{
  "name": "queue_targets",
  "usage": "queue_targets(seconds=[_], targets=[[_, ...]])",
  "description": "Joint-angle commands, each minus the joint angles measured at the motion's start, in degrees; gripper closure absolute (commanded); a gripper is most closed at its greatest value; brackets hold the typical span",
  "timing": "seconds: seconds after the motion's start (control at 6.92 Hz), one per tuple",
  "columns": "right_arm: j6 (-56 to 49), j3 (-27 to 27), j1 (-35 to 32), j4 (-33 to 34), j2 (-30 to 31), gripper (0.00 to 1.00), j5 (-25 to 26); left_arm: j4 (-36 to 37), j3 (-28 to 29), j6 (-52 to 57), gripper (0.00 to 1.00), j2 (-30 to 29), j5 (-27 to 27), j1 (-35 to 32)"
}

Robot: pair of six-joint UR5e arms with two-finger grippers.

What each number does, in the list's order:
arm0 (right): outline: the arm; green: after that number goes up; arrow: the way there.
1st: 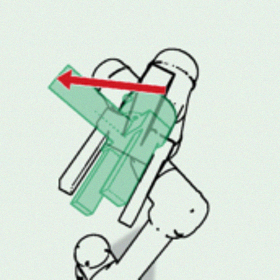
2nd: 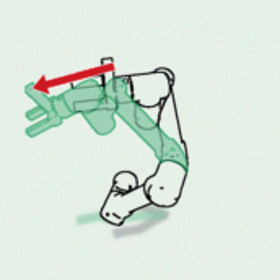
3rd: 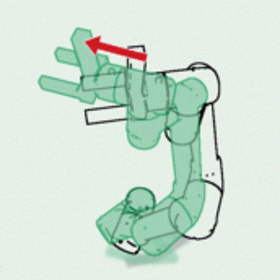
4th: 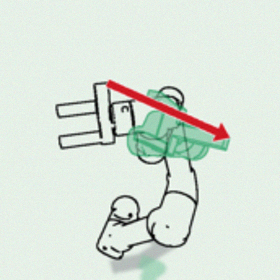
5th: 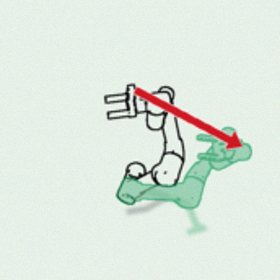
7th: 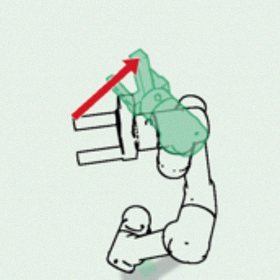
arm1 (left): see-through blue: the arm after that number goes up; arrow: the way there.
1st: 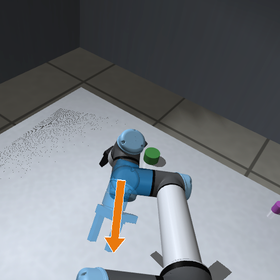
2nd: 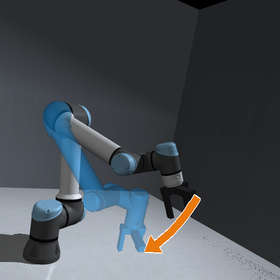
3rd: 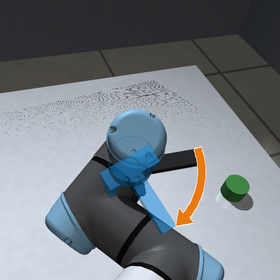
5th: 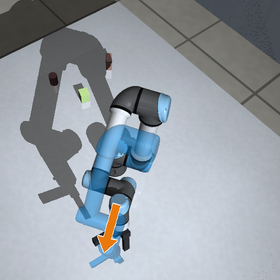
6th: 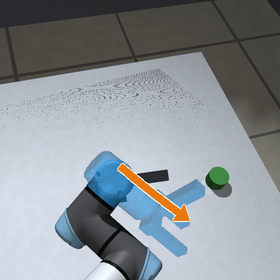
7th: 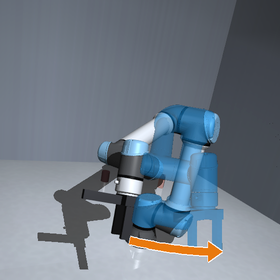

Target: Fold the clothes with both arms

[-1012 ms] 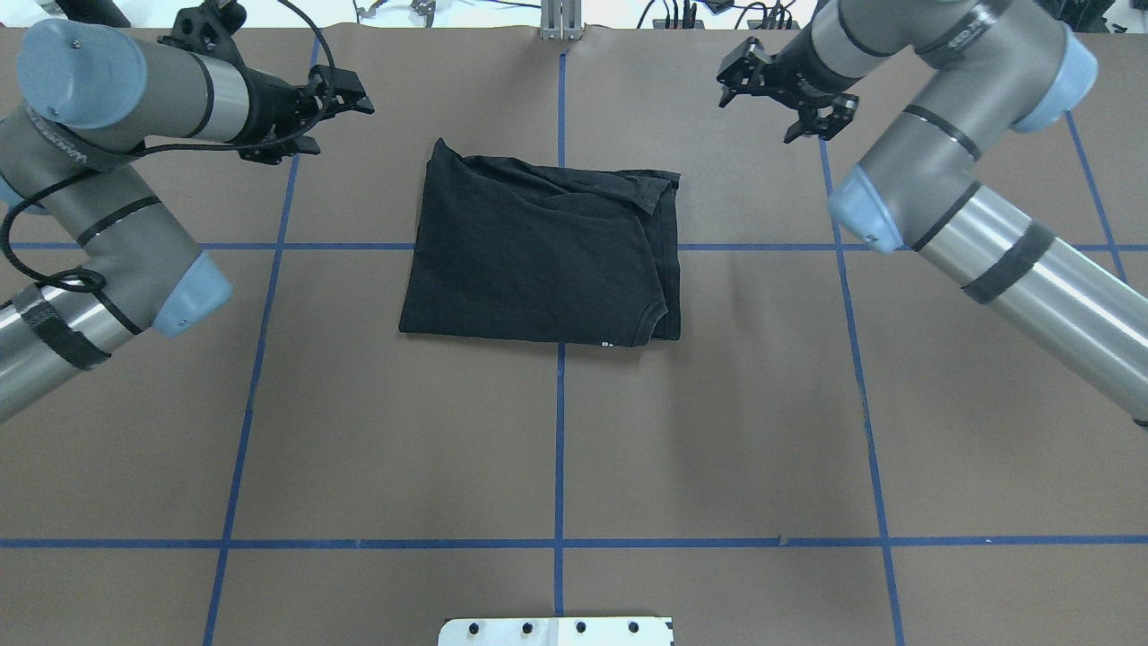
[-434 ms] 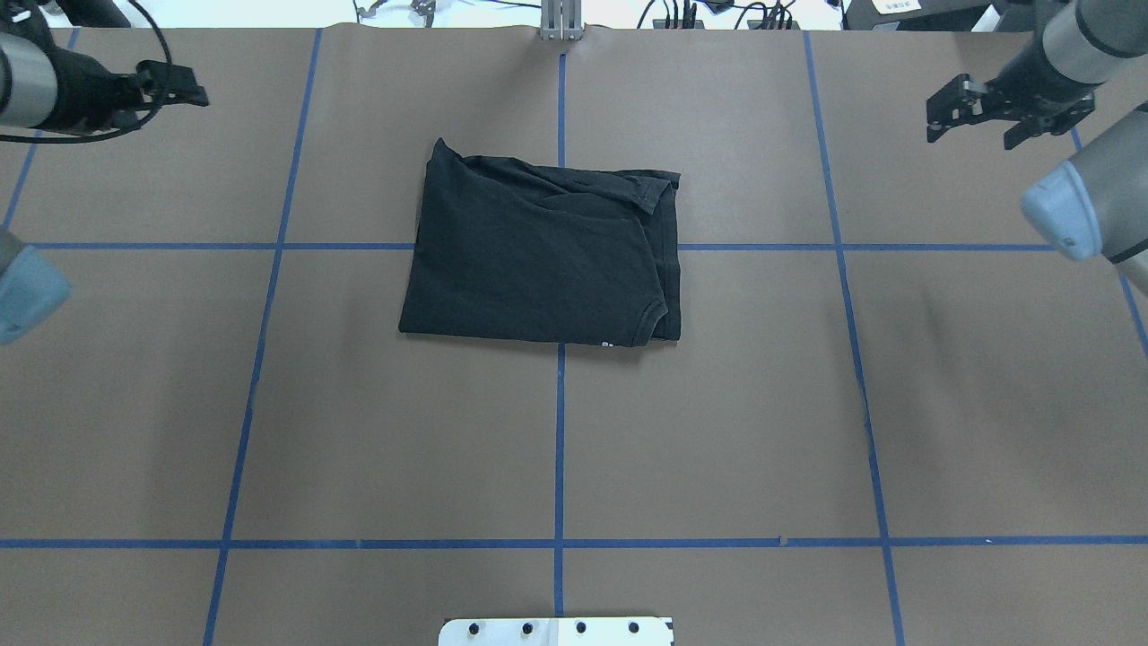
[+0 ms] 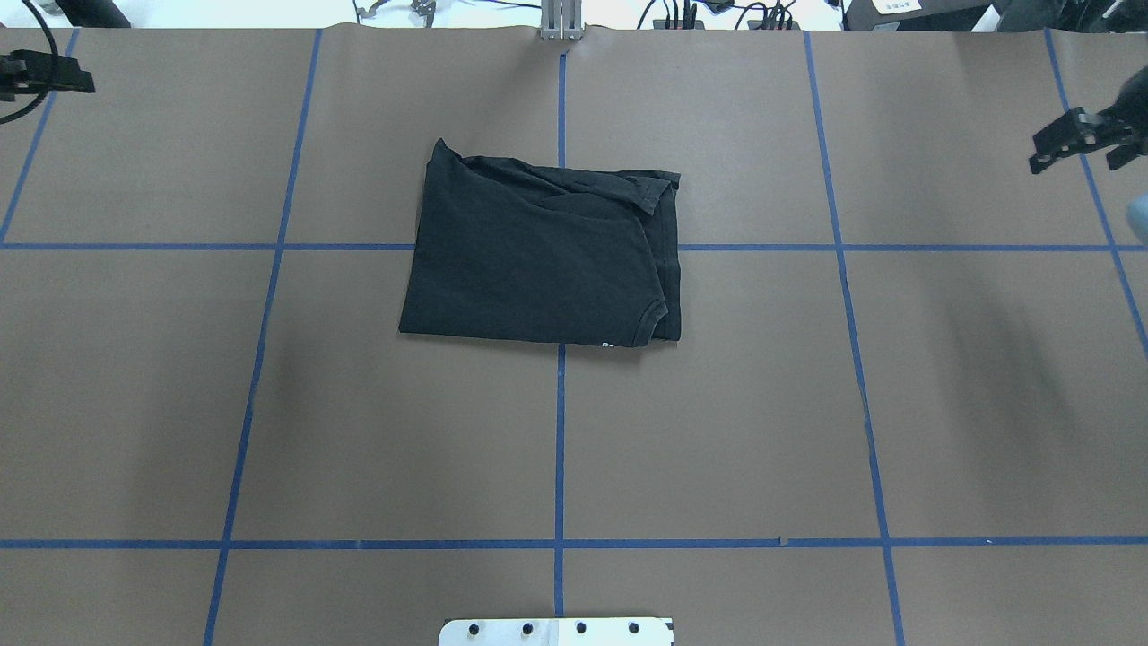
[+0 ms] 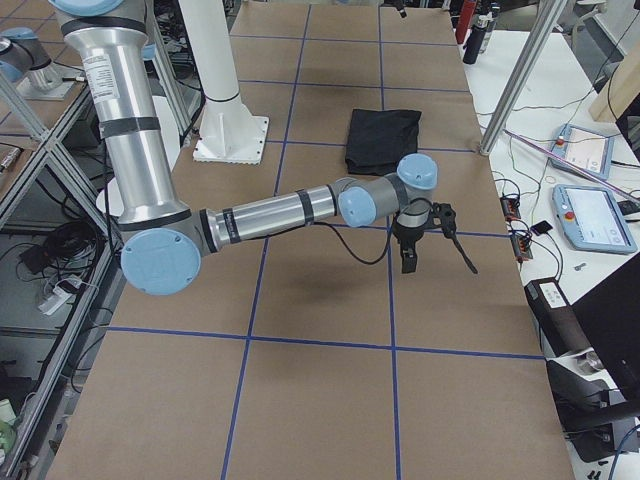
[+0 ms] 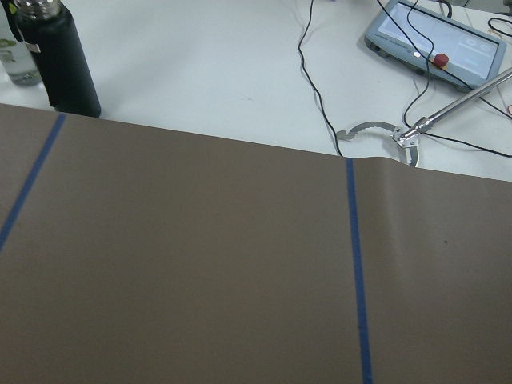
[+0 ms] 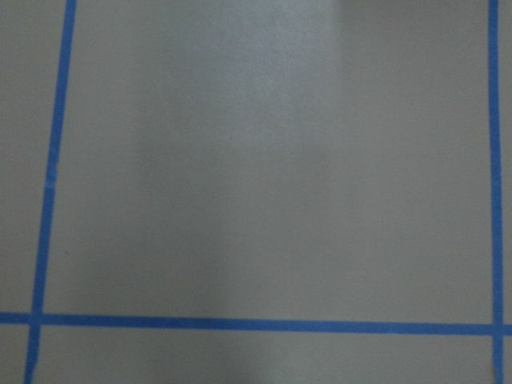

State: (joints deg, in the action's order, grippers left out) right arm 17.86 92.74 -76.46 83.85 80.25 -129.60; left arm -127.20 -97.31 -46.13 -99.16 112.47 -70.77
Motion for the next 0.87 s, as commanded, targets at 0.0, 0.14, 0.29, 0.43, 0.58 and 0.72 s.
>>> queue_targets(seconds=[0.0, 0.14, 0.29, 0.43, 0.58, 0.72], targets=[[-9.9, -0.2, -5.8, -0.8, 6.3, 0.00, -2.2, -0.4, 1.3, 13.0, 0.00, 1.3, 2.0, -3.2], [-9.9, -0.7, -6.2, -1.6, 7.1, 0.00, -2.0, -0.7, 1.5, 15.7, 0.00, 1.9, 2.1, -3.4], [-9.7, -1.0, -6.3, -1.7, 7.5, 0.00, -1.8, -2.7, 1.7, 15.9, 0.00, 5.6, 2.0, -3.5], [-10.1, -0.3, -8.2, -1.7, 8.9, 0.00, -2.1, -5.3, 2.7, 15.9, 0.00, 7.5, 1.7, -3.5], [-10.3, 1.4, -10.7, -1.8, 10.5, 0.00, -2.8, -5.8, 5.3, 15.7, 0.00, 7.0, 1.7, -3.5], [-10.4, 3.7, -12.7, -1.6, 12.8, 0.00, -2.9, -3.5, 5.7, 15.9, 0.00, 7.4, 1.9, -3.8]])
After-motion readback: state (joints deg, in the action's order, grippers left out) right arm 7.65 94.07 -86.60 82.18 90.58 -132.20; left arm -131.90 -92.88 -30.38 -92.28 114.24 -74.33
